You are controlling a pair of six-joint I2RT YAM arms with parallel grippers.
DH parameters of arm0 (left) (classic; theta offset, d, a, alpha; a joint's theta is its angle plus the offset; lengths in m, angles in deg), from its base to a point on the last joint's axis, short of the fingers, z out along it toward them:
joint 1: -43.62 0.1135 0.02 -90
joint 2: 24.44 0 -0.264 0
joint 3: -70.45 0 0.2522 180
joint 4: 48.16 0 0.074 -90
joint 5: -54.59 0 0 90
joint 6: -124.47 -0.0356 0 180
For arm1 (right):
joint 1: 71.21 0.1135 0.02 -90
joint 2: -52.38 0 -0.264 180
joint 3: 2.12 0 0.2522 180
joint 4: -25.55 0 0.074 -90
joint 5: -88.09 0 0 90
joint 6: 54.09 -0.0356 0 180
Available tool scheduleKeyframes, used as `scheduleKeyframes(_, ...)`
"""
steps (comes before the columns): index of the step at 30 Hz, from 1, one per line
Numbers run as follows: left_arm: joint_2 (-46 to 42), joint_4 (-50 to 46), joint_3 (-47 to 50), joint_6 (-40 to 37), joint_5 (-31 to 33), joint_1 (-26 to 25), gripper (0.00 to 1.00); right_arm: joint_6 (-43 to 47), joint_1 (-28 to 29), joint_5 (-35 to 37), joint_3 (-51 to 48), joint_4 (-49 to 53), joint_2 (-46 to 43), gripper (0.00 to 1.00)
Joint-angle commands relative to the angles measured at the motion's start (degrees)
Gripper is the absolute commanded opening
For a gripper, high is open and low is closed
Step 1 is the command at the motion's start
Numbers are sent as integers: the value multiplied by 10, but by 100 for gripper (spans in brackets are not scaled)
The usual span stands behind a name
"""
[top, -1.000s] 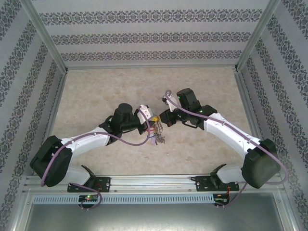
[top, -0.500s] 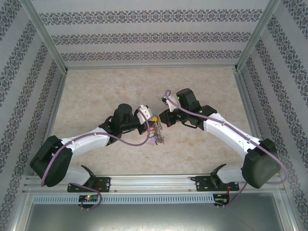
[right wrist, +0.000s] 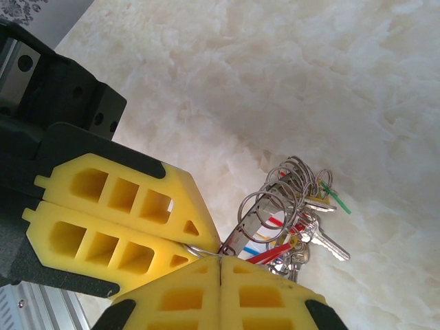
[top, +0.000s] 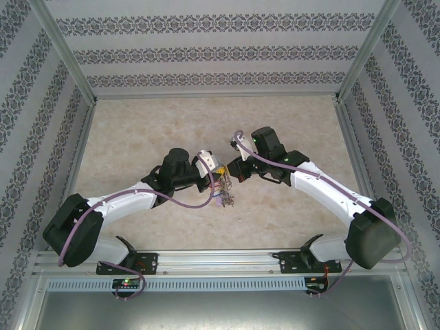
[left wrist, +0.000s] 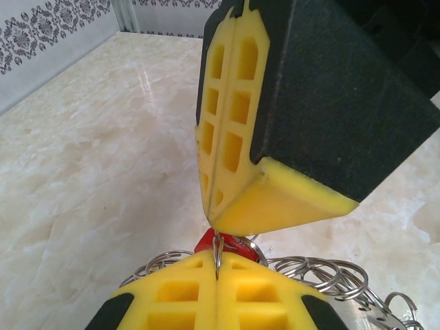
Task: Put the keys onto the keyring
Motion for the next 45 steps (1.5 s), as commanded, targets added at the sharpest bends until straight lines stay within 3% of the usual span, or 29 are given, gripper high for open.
scheduleKeyframes(1, -9, -26, -17, -3, 3, -2, 3, 9, 3, 7, 9, -6, -23, 0)
scheduleKeyframes(19, -11, -95, -49, 5, -26, -3, 3, 16, 27, 25, -13, -14, -52, 0)
scheduleKeyframes(24, -22, -127, -55, -30, -54, -2, 8, 36, 32, 39, -15, -14, -69, 0)
scheduleKeyframes(33, -65, -94, 5, -9, -60, -3, 30, 27, 46, 64, -52, -19, -111, 0)
scheduleKeyframes(45, -93, -59, 18, 21, -72, -10, 33, 24, 73, 92, -49, -26, -98, 0)
